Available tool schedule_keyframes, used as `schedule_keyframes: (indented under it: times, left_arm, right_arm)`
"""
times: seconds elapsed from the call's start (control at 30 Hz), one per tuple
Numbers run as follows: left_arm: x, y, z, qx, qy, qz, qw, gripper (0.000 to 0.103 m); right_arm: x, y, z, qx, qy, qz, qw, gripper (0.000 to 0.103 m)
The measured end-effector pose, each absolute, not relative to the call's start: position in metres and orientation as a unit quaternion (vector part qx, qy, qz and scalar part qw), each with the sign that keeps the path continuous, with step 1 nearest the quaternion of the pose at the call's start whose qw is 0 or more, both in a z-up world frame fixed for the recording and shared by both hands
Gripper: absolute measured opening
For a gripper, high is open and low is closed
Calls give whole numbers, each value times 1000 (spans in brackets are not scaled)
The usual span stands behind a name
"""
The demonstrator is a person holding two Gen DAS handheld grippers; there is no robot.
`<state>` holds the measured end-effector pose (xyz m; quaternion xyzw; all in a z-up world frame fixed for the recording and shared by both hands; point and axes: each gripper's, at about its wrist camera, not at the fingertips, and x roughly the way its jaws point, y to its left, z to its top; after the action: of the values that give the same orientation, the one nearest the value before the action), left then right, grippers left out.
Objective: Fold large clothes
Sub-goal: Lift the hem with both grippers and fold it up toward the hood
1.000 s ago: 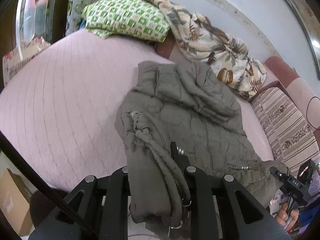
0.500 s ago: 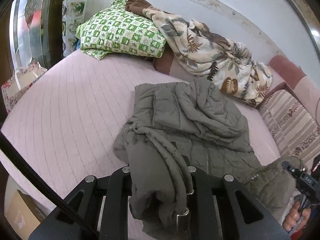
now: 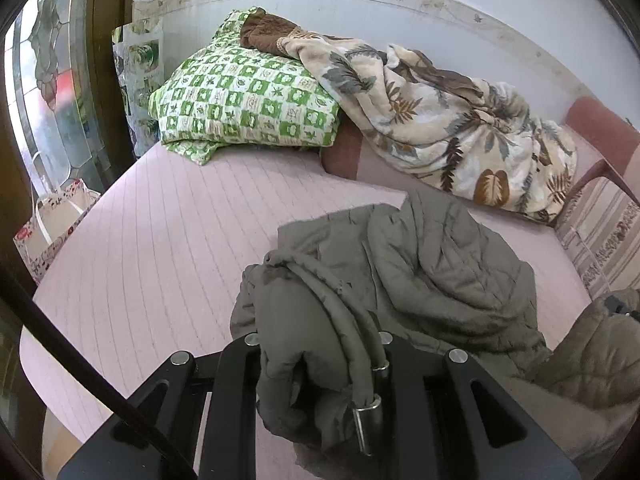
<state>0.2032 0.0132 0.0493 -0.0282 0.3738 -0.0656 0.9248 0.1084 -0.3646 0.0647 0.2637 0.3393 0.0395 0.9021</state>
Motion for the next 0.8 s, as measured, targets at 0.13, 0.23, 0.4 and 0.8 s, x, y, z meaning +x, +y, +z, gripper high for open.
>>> schedule_keyframes:
  times: [0.13, 0.23, 0.4, 0.8]
  left_arm:
    - [231, 13, 53, -35, 376, -53, 924, 19]
    - [254, 12, 54, -40, 385, -44, 921, 19]
    - [291, 7, 55, -51, 402, -31, 913, 19]
    - [375, -9, 40, -43, 434, 15, 900, 19]
  right_arm:
    - [133, -369, 78, 256, 333, 29, 907, 20]
    - [151, -370, 84, 245, 333, 21, 910, 20]
    - [186, -366, 88, 223, 344, 8, 912, 20]
    - [271, -385, 71, 201, 377, -43, 903, 20]
